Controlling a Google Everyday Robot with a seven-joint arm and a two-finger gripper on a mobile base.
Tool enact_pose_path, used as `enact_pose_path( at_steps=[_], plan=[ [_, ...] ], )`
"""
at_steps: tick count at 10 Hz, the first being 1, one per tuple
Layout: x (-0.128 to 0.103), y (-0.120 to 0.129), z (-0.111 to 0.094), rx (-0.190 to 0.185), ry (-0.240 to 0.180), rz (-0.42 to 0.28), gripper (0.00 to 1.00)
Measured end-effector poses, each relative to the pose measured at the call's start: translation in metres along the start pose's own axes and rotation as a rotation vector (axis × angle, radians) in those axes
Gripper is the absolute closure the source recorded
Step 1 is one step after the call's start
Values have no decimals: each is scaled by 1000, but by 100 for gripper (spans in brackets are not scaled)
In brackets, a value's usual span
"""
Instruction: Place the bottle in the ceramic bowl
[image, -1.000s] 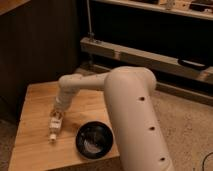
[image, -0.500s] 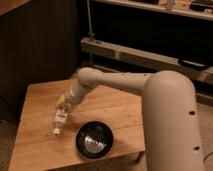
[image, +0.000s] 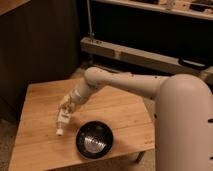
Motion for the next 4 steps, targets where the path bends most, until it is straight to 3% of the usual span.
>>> enact_pose_path(
  at_steps=[4],
  plan=[
    [10, -3, -7, -22, 30, -35, 100]
  ],
)
